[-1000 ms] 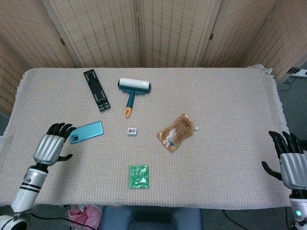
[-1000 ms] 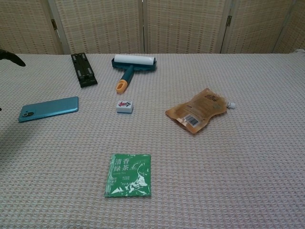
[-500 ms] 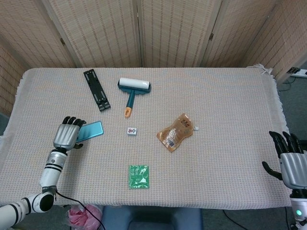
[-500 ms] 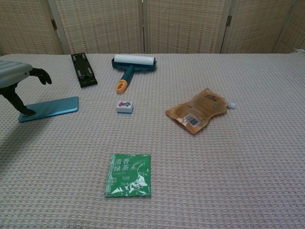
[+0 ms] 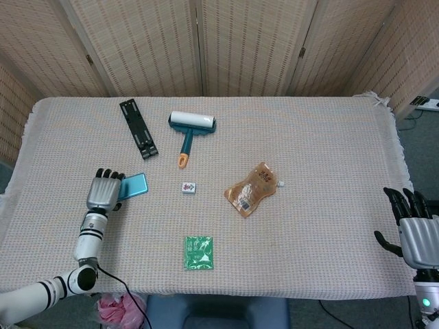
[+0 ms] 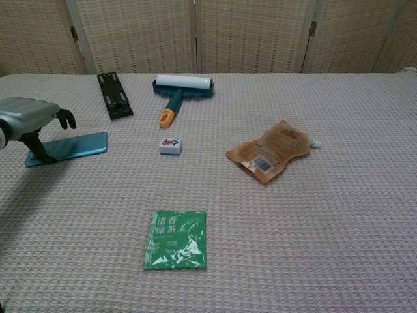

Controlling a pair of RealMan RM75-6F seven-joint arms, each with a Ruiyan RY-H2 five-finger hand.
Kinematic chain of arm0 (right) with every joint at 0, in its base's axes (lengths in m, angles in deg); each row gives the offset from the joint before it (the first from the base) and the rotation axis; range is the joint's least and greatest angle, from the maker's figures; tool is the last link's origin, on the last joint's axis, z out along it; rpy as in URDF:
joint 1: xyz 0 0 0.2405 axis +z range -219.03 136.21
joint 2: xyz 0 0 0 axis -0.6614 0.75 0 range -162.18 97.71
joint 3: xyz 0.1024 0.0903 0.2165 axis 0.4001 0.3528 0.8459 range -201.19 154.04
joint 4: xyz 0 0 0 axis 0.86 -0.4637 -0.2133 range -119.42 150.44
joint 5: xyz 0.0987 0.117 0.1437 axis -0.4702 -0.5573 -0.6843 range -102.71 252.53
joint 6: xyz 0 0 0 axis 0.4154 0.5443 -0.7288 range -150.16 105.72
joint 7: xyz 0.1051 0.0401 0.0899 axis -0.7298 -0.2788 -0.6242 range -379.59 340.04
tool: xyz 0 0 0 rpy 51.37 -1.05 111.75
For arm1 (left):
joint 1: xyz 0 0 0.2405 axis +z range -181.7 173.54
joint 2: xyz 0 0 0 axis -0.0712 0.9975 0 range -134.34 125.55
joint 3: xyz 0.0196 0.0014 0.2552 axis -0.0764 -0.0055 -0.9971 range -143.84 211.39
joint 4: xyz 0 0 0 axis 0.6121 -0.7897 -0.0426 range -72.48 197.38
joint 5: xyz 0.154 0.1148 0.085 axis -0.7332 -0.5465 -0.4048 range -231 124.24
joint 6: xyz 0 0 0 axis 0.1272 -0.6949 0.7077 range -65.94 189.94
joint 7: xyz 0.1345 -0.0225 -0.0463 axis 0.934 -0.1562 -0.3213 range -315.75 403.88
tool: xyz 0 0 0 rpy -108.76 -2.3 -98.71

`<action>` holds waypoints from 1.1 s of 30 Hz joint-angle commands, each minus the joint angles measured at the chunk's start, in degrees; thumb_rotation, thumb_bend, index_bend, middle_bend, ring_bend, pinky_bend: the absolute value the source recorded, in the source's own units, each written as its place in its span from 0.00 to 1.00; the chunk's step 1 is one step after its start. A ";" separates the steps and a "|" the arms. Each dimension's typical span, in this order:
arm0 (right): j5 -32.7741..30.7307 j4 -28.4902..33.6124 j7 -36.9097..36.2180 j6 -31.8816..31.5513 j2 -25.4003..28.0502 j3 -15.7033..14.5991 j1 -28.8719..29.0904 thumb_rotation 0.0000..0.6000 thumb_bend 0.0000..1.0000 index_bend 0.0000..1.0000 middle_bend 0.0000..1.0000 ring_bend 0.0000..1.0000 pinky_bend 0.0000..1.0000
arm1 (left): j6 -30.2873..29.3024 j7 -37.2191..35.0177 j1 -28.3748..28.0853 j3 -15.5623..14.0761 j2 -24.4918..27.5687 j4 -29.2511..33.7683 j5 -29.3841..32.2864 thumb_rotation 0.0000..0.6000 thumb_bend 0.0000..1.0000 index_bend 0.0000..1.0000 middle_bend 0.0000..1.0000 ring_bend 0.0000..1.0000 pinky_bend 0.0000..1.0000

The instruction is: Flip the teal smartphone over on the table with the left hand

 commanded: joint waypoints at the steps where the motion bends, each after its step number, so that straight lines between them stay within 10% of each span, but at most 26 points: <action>1: -0.04 -0.06 -0.11 0.06 0.01 -0.08 -0.04 1.00 0.16 0.08 0.12 0.08 0.08 | -0.82 2.83 -1.16 -0.05 -1.50 -0.81 3.27 1.00 0.23 0.26 0.29 0.18 0.15; 33: -1.02 -0.79 -1.50 0.08 0.29 -0.20 -0.75 1.00 0.14 0.08 0.12 0.08 0.08 | -1.63 3.50 -3.94 -0.71 -6.24 -7.87 7.03 1.00 0.23 0.28 0.37 0.24 0.15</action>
